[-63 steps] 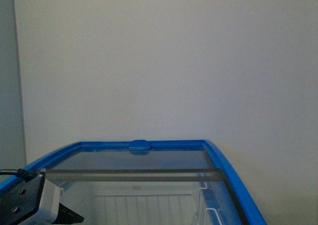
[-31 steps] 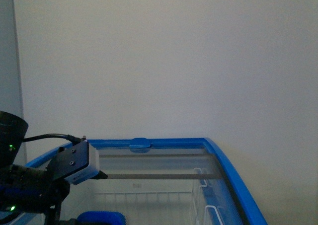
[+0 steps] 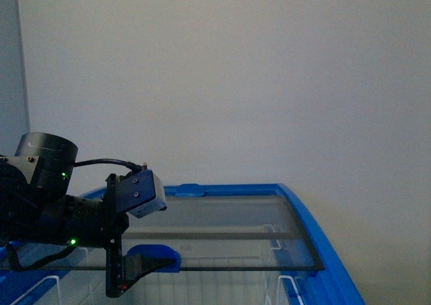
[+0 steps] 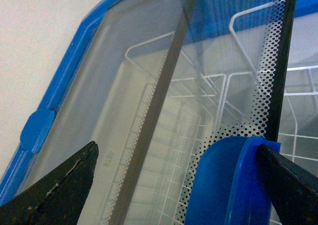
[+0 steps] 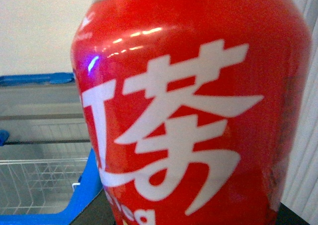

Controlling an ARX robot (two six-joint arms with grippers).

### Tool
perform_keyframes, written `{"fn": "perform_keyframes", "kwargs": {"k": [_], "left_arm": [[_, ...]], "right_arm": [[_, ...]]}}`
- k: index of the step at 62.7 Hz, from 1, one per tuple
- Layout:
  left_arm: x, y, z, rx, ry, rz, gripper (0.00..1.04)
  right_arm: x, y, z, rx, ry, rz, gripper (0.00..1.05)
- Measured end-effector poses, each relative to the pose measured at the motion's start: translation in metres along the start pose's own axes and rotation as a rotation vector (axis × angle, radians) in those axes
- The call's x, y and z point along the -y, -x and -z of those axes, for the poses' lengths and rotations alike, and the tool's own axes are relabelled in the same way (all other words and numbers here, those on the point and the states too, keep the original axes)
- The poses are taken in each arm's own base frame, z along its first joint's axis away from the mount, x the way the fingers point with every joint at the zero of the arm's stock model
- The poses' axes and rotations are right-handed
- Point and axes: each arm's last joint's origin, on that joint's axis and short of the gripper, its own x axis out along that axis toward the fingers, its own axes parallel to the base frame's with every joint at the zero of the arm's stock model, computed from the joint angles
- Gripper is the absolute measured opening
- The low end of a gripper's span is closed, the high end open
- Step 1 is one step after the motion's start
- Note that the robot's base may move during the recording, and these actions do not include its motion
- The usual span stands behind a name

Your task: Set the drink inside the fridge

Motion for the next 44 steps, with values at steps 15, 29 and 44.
{"fn": "perform_keyframes", "kwargs": {"k": [15,29,44], "left_arm": [[-0.020,-0.019,0.004,-0.017,-0.042,-0.082,0.97],[-0.036,-0.034,0.005,-0.026,-0.029,-0.219,0.97],[-0.025,-0.016,-0.010,-0.059,0.110,-0.211,0.97]], "right_arm": [[0.000,0.000,0.000,0.000,0.000,0.000,0.36],[0.000,0.000,0.000,0.000,0.000,0.000,0.36],[0.000,0.000,0.000,0.000,0.000,0.001,0.36]]}}
